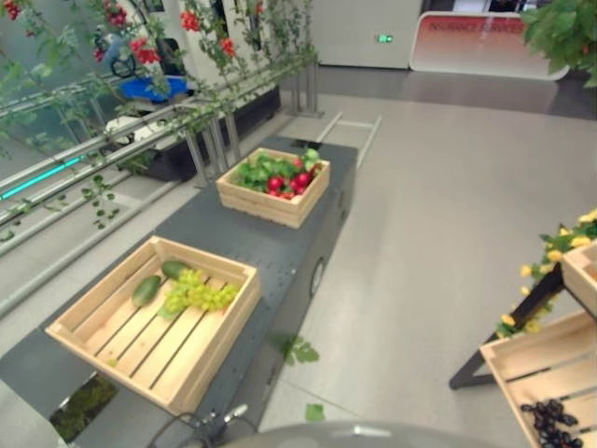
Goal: Pick up the fruits from the basket on one side to the basket on the other side
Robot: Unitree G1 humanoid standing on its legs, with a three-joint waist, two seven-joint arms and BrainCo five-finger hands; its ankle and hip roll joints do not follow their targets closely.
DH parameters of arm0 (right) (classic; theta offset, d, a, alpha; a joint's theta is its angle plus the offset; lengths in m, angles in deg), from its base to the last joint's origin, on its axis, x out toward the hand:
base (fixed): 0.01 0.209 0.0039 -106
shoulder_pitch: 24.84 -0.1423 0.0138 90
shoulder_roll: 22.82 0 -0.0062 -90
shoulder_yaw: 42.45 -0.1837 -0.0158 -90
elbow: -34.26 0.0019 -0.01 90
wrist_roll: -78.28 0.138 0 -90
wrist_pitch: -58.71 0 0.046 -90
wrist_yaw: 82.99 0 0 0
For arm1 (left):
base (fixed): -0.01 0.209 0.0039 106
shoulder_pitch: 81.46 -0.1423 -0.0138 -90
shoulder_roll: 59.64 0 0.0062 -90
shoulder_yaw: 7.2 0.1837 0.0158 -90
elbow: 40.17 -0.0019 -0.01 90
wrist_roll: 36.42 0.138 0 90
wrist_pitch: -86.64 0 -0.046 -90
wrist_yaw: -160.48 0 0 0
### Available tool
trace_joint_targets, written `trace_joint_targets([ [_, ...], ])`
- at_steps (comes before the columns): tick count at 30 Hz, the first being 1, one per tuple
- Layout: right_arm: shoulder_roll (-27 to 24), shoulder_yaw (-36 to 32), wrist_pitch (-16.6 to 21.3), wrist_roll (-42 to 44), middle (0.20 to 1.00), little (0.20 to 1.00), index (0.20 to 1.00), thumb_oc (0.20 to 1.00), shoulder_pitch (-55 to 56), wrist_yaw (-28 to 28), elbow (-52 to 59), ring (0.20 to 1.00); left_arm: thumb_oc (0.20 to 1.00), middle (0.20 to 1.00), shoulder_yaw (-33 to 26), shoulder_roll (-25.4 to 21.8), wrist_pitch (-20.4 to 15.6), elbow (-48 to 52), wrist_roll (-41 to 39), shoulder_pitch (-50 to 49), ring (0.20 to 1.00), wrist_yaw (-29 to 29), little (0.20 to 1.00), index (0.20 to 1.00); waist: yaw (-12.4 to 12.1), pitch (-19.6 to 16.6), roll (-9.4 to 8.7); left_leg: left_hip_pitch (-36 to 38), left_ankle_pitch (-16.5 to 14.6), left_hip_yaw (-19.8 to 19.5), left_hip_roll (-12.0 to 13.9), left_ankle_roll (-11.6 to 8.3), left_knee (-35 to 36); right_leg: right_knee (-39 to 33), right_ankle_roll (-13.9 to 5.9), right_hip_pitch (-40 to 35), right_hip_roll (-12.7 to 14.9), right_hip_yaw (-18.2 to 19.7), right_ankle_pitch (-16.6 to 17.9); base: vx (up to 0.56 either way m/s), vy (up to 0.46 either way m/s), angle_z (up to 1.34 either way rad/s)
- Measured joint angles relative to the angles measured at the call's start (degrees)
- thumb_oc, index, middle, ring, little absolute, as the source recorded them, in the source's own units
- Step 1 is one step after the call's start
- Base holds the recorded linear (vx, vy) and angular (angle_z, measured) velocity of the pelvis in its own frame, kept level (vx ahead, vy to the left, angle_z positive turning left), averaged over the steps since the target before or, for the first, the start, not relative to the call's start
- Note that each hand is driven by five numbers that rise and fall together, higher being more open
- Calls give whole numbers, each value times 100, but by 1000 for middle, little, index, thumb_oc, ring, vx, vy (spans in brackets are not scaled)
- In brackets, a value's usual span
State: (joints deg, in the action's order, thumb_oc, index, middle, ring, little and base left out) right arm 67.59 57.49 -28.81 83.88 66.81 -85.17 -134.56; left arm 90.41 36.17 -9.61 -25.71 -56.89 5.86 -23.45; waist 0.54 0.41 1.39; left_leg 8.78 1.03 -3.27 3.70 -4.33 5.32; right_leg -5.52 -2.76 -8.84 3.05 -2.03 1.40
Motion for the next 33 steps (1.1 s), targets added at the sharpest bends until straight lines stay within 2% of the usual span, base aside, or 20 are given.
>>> trace_joint_targets([
  [9, 3, 5, -6, -69, 1000, 1000, 1000, 1000, 47, 77, -1, 1000, 1000, 1000, -40, -7, 97, -186, 208, -131, 1000, -11, 1000, 1000, -4, -4, 18, -2, -2, 3, 4, -2, 1, 0, -19, 3, -2, -2, -16, 0, 0, 0],
  [16, 3, 17, -30, -167, 1000, 1000, 1000, 1000, 72, 86, 0, 1000, 1000, 1000, 35, -25, 104, -193, 742, -126, 1000, 16, 1000, 1000, -3, -6, 38, -30, -7, 2, 5, -6, 3, -1, 9, 6, -1, -7, -38, 0, 0, 0],
  [33, -4, 16, -38, -167, 1000, 1000, 1000, 1000, 87, 47, -2, 1000, 1000, 1000, -31, 2, 192, -198, 727, -152, 1000, 177, 1000, 1000, -7, 10, 140, -36, -14, -18, 11, -11, 1, -2, 21, 8, -8, -44, -25, 0, 0, 0],
])
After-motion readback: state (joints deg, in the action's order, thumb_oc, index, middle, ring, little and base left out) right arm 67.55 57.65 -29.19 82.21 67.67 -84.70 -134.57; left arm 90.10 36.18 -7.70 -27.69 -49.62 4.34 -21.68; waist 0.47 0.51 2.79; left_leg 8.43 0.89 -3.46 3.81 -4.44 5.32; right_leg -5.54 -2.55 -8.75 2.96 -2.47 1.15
